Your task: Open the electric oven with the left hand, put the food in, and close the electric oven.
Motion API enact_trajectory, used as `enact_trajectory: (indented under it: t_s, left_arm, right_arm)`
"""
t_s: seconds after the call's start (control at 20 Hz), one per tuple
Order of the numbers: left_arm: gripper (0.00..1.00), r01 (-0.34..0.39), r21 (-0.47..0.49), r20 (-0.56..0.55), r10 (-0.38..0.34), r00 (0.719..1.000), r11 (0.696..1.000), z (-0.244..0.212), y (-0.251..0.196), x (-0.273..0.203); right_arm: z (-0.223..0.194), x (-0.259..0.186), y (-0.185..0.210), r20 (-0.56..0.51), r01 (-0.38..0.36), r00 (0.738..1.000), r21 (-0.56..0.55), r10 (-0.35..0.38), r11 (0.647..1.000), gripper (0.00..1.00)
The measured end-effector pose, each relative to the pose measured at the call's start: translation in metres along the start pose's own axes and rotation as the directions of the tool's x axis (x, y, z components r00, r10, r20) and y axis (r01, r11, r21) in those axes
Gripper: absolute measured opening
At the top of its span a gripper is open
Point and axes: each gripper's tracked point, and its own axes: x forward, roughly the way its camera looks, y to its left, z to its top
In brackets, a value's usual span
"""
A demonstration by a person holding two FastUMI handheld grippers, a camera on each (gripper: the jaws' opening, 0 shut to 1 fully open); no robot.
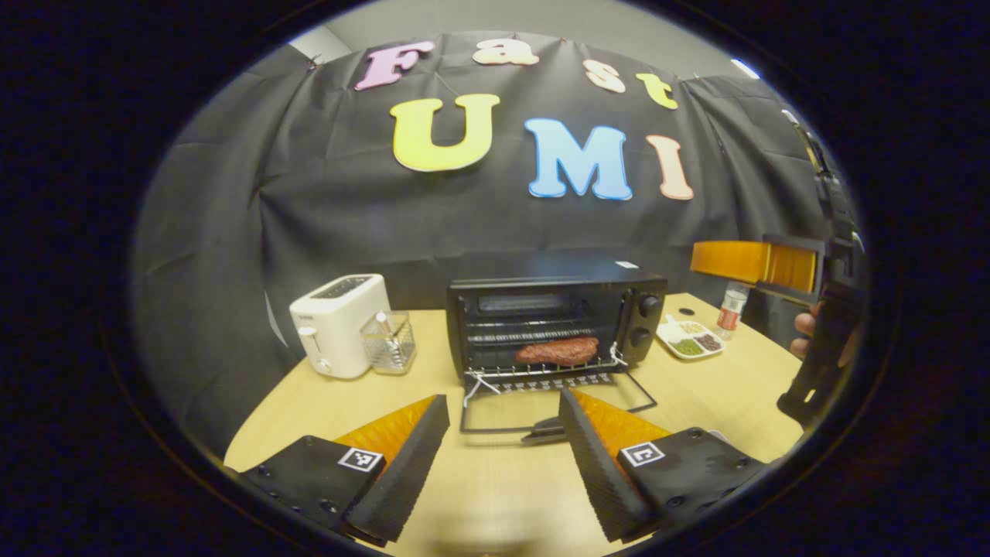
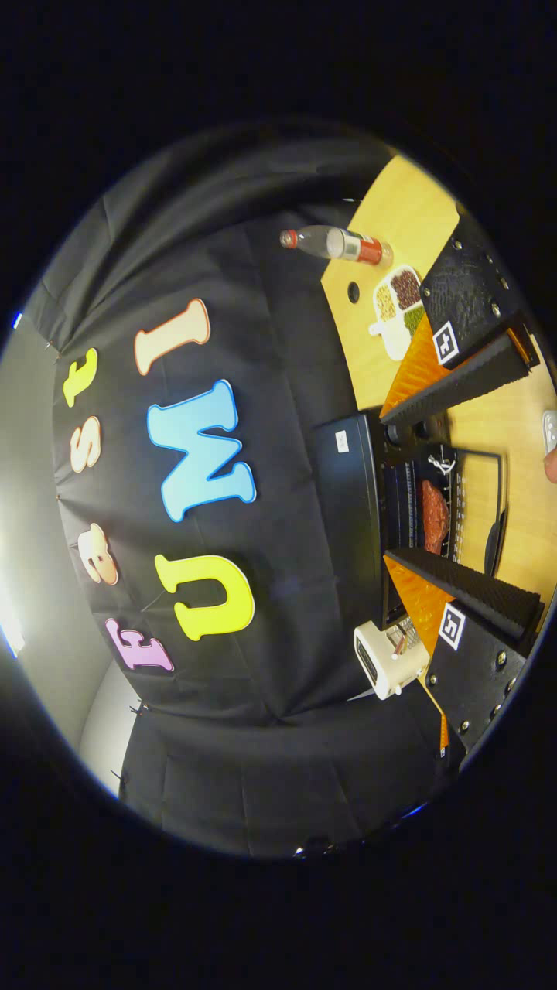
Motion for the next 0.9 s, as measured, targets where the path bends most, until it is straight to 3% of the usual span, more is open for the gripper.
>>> enact_trajectory:
  t_s: [0.1, 0.35, 0.45, 0.5, 0.75, 0.9]
  left_arm:
    - [0.96, 0.023, -0.02, -0.065, -0.025, 0.998, 1.0, -0.017, -0.013, 0.011]
    - [0.96, 0.065, -0.09, -0.19, -0.081, 0.979, 0.994, -0.055, -0.045, 0.037]
    - [1.0, 0.071, -0.076, -0.229, -0.087, 0.969, 0.995, -0.069, -0.053, 0.047]
    - [0.96, 0.071, -0.06, -0.25, -0.083, 0.965, 0.996, -0.075, -0.056, 0.051]
    - [1.0, 0.073, -0.084, -0.335, -0.097, 0.937, 0.994, -0.108, -0.07, 0.073]
    - [0.96, 0.071, -0.07, -0.344, -0.091, 0.935, 0.995, -0.115, -0.072, 0.089]
  right_arm:
    - [0.011, -0.016, -0.017, 0.022, 0.036, 0.999, -0.025, -0.035, 0.999, 0.96]
    - [0.019, -0.046, -0.053, 0.033, 0.116, 0.993, -0.048, -0.114, 0.992, 0.96]
    - [0.018, -0.058, -0.064, 0.024, 0.145, 0.989, -0.052, -0.144, 0.988, 0.96]
    - [0.018, -0.065, -0.07, 0.023, 0.161, 0.987, -0.059, -0.16, 0.985, 0.96]
    - [0.015, -0.086, -0.088, 0.014, 0.215, 0.977, -0.102, -0.214, 0.971, 0.96]
    - [0.009, -0.095, -0.093, -0.004, 0.238, 0.971, -0.096, -0.239, 0.967, 0.96]
